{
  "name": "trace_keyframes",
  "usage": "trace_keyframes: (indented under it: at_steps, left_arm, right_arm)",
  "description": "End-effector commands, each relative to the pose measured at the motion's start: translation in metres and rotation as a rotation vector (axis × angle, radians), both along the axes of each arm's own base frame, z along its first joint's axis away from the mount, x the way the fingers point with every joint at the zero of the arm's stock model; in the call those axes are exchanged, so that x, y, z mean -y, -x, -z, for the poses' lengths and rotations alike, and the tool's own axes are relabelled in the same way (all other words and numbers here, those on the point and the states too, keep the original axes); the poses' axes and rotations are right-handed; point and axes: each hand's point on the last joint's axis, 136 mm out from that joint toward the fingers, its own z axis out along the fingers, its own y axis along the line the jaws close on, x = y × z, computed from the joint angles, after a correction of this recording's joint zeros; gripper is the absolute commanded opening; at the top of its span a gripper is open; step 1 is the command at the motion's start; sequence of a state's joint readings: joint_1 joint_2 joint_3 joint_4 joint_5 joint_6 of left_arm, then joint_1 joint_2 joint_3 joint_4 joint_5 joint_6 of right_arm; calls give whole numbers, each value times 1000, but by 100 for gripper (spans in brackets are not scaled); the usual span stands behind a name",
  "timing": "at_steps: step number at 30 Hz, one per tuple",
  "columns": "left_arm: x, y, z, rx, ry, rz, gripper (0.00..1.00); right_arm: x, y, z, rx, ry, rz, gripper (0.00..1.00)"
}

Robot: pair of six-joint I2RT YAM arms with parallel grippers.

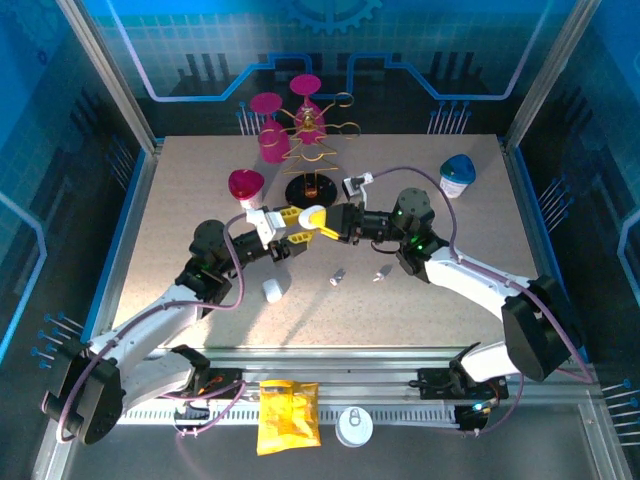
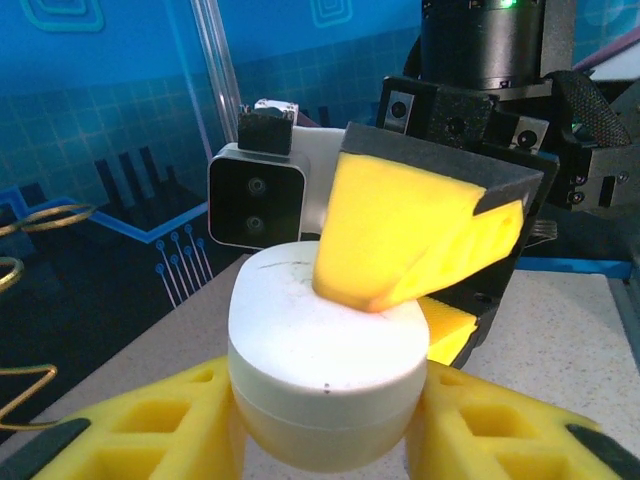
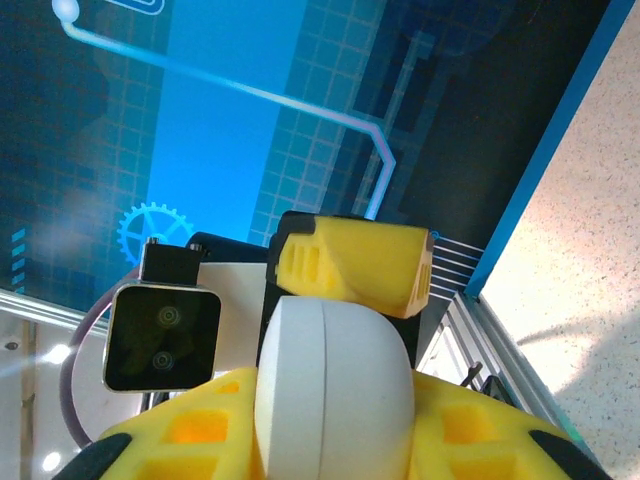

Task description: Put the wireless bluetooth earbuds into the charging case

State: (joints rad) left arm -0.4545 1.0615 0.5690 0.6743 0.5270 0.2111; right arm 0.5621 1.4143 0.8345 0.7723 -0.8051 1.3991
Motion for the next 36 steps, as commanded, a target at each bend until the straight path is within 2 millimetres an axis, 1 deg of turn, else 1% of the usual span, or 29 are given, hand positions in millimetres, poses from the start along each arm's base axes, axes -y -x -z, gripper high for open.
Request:
trace_keyframes:
  at_steps: [1,3,4,5,7,10,12,15,17,19,21,24,27,32,36]
  left_arm:
    - [-2,-4,-4,17,-4,-25,64]
    - [-2,-4,0,6,-10,-25,87]
    - [-3,-4,3,-2,-11,-27,94]
    - [-3,-4,6,-15,-15,-30,99]
    - [-4,-6,16,-42,-32,-42,99]
    - [-4,-5,33,-95,-74,-37,99]
    - [-2,-4,45,-123,-116,-30,99]
    - [-2,-6,58,-152,-158,-38,99]
    - [0,-6,63,-178,-188,-28,99]
    - [7,-1,71,-201,-242,8,99]
    - [11,1,79,-219,-288,21,99]
    - [14,0,85,-231,-306,15,99]
    - [12,-2,89,-236,-313,-7,99]
    - [8,-2,87,-225,-316,-30,99]
    - [5,-1,87,-226,-308,-48,99]
  right_arm:
    - [9,-11,7,18,1,38,21]
    - [15,-19,15,19,22,69,20]
    - [19,-24,21,28,39,85,20]
    - [24,-31,32,19,69,112,21]
    - [39,-46,54,-3,128,184,19]
    - [67,-71,96,-45,248,304,19]
    - [87,-87,126,-62,364,395,18]
    - [111,-104,164,-73,547,487,19]
    - [121,-115,182,-67,646,522,18]
    - [128,-127,199,-67,716,538,18]
    - [127,-144,205,-63,734,539,19]
    - [126,-163,224,-81,775,532,19]
    - [122,-178,241,-104,799,522,20]
    - [123,-191,264,-145,841,516,22]
    - [130,-193,270,-146,895,529,23]
